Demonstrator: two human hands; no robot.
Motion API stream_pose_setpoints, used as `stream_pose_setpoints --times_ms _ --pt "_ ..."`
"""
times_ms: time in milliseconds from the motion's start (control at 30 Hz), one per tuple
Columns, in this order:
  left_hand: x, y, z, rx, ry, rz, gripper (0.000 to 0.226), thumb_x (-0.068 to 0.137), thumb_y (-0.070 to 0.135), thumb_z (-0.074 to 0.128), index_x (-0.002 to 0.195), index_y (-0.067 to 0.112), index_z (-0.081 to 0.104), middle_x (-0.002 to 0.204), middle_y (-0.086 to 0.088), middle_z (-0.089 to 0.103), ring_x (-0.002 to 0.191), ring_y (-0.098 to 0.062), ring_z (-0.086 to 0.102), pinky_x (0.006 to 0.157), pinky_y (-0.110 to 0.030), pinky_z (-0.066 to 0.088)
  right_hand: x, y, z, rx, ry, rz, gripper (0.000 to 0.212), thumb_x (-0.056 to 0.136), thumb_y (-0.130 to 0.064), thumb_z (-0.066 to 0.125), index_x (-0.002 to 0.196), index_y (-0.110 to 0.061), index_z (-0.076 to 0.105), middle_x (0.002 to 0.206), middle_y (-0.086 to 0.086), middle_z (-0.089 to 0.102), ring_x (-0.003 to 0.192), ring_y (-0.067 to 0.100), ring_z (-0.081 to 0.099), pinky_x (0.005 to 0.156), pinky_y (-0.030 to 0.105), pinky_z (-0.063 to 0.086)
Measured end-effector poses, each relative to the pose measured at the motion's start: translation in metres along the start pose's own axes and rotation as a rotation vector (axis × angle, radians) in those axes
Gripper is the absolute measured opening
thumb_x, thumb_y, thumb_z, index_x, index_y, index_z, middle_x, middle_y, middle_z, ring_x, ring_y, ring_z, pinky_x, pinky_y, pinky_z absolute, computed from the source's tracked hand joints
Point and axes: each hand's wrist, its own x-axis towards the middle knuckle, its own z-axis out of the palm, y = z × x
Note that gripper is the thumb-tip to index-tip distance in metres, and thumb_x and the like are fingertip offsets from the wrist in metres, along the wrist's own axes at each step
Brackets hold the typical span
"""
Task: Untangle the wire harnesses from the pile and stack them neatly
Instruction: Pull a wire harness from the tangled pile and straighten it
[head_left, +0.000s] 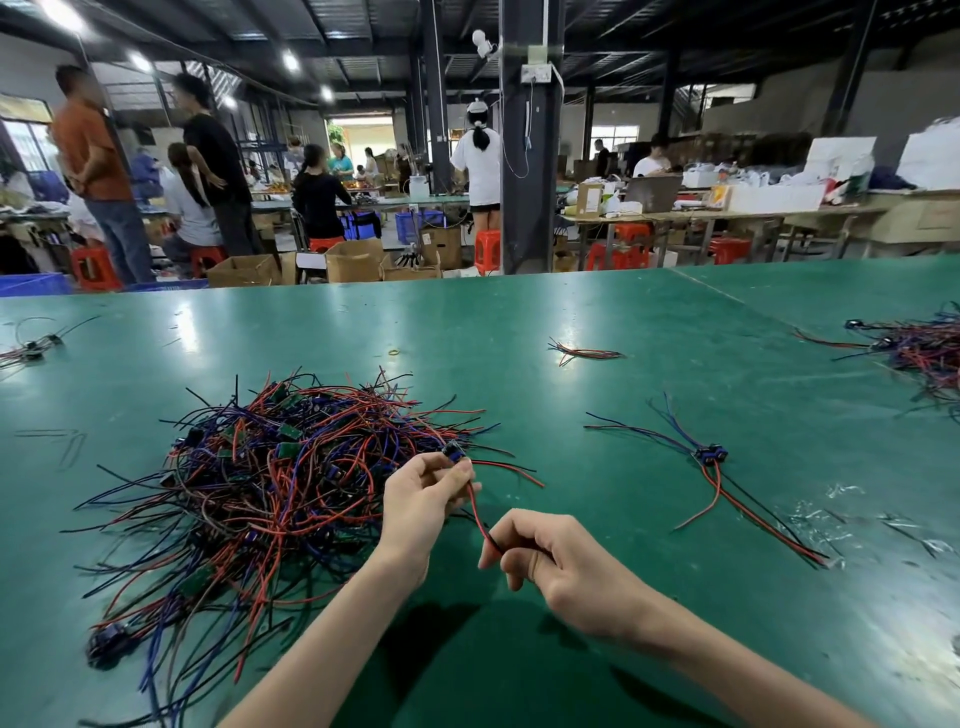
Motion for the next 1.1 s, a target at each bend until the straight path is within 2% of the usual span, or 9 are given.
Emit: stream_pose_setpoints --times_ms 133,300,433,533,600,733,800,967,1100 --pt "0.003 0.004 -0.005 0.031 0.008 0.023 0.012 0.084 0.002 0.067 0.088 0.004 0.056 0.079 -0.012 0.064 0.063 -0.016 0.069 0.061 -0.019 0.055 0.002 0.001 -0.001 0.041 -0.064 0.079 0.030 0.094 0.004 0.045 0.083 -0.020 0.059 0.066 -0.005 0.053 0.058 -0.003 0.046 0.060 0.012 0.035" --pt "0.002 0.002 -0.005 0.079 0.007 0.011 0.012 0.082 0.000 0.069 0.084 0.004 0.057 0.071 -0.008 0.064 0.063 -0.019 0.069 0.063 -0.024 0.055 0.001 0.003 0.002 0.038 -0.048 0.051 0.034 0.092 0.004 0.047 0.077 -0.025 0.057 0.070 -0.002 0.055 0.066 0.010 0.048 0.066 0.021 0.038" --pt "0.003 0.004 -0.004 0.062 0.020 0.015 0.013 0.081 0.000 0.070 0.085 0.004 0.058 0.068 -0.006 0.065 0.063 -0.021 0.070 0.065 -0.027 0.055 0.002 0.002 -0.003 0.051 -0.024 0.039 0.033 0.091 0.006 0.048 0.077 -0.022 0.058 0.066 -0.007 0.055 0.059 0.000 0.049 0.061 0.014 0.037" --pt "0.003 0.010 -0.006 -0.033 0.046 0.010 0.014 0.082 0.001 0.069 0.087 0.005 0.057 0.074 -0.009 0.065 0.064 -0.020 0.070 0.053 -0.018 0.053 0.002 0.005 -0.003 0.178 -0.059 0.208 0.030 0.094 0.001 0.048 0.077 -0.020 0.061 0.059 -0.008 0.054 0.046 0.004 0.037 0.044 0.014 0.033" --pt "0.003 0.016 -0.006 -0.108 0.044 -0.001 0.015 0.082 0.001 0.068 0.085 0.006 0.055 0.075 -0.009 0.064 0.064 -0.020 0.071 0.046 -0.015 0.047 0.003 0.007 -0.002 0.336 -0.098 0.358 0.026 0.096 0.000 0.047 0.078 -0.013 0.061 0.059 0.000 0.052 0.039 0.006 0.030 0.035 0.016 0.025" --pt "0.002 0.023 -0.003 -0.250 0.000 -0.042 0.017 0.081 -0.002 0.067 0.080 0.009 0.054 0.078 -0.010 0.063 0.061 -0.021 0.070 0.059 -0.023 0.057 0.010 0.012 -0.009 0.485 -0.092 0.532 0.019 0.094 0.004 0.048 0.083 -0.003 0.062 0.053 0.005 0.051 0.033 0.004 0.029 0.030 0.013 0.021" --pt "0.000 0.025 -0.001 -0.271 -0.022 -0.055 0.016 0.081 -0.002 0.066 0.081 0.007 0.054 0.077 -0.010 0.064 0.060 -0.020 0.069 0.058 -0.023 0.058 0.012 0.014 -0.013 0.517 -0.090 0.583 0.018 0.093 0.004 0.048 0.083 -0.002 0.062 0.050 0.005 0.052 0.033 0.004 0.024 0.031 0.012 0.020" --pt "-0.002 0.029 0.000 -0.369 -0.056 -0.113 0.016 0.081 -0.003 0.065 0.078 0.008 0.054 0.068 -0.009 0.067 0.058 -0.020 0.068 0.054 -0.022 0.055 0.013 0.015 -0.014 0.505 -0.098 0.603 0.018 0.093 0.004 0.048 0.084 0.000 0.063 0.051 0.005 0.053 0.032 0.003 0.021 0.030 0.011 0.019" --pt "-0.002 0.026 -0.002 -0.338 -0.051 -0.096 0.016 0.081 -0.002 0.066 0.078 0.008 0.055 0.071 -0.009 0.067 0.060 -0.020 0.068 0.058 -0.022 0.057 0.010 0.014 -0.012 0.402 -0.124 0.537 0.024 0.094 0.002 0.047 0.081 -0.002 0.066 0.053 0.004 0.052 0.031 0.004 0.020 0.031 0.011 0.016"
